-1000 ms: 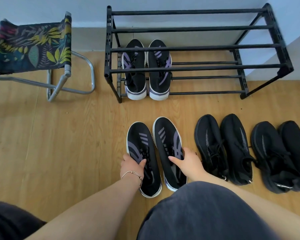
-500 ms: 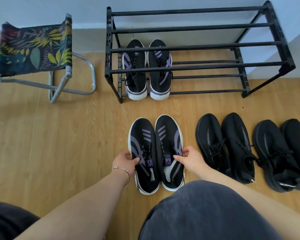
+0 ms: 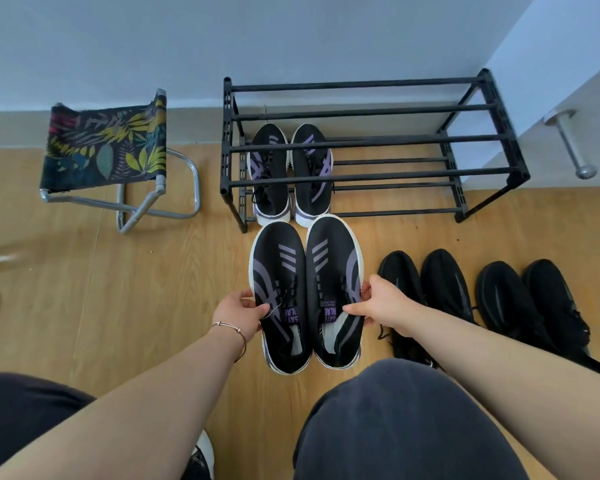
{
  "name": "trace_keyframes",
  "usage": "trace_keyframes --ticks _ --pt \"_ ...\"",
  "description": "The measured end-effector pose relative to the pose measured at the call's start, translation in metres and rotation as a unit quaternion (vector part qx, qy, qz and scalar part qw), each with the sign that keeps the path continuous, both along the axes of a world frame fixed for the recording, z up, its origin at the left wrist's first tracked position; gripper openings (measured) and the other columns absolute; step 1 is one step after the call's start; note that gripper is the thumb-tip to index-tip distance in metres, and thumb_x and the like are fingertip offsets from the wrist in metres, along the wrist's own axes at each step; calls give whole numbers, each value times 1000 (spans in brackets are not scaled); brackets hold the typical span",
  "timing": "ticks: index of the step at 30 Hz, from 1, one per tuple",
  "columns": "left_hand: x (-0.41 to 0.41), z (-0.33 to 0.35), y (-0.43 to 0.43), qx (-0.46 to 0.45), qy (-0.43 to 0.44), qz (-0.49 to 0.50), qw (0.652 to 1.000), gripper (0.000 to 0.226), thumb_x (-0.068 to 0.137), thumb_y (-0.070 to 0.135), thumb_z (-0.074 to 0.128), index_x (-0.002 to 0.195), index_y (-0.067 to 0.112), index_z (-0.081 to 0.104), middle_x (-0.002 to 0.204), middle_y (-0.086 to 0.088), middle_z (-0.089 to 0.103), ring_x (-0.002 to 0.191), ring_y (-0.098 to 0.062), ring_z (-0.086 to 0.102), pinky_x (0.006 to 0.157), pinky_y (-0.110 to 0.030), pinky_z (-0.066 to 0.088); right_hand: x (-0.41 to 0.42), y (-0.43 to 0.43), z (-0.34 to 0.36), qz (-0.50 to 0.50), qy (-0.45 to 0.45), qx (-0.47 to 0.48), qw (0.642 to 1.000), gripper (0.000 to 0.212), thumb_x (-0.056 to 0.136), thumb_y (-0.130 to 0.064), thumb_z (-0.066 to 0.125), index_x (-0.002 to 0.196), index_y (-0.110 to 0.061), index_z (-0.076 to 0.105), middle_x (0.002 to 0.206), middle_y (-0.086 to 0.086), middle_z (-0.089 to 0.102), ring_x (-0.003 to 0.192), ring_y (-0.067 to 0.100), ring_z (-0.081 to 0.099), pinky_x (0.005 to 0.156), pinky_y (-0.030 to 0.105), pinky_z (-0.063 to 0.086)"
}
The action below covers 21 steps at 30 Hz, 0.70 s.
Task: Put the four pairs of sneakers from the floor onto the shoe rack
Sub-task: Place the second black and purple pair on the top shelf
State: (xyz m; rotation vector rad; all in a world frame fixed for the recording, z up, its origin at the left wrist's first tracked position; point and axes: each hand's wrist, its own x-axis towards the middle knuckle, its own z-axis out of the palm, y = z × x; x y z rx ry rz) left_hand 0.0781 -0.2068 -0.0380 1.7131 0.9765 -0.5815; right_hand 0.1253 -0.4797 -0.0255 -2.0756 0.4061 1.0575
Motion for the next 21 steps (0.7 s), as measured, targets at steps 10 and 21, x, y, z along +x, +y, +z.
trace_keyframes --ticks 10,21 --pt "30 46 24 5 -64 16 998 50 87 6 75 133 10 56 105 -3 65 96 -25 68 84 -45 61 36 18 51 -13 -37 49 998 47 81 -20 83 115 -14 51 114 6 62 99 22 68 77 39 64" --pt "149 88 38 -4 -158 -1 987 48 88 8 74 133 11 60 105 -5 68 95 -27 69 83 -47 62 114 33 81 -142 -179 121 966 54 84 -24 81 129 -10 54 115 6 65 103 22 67 75 36 61"
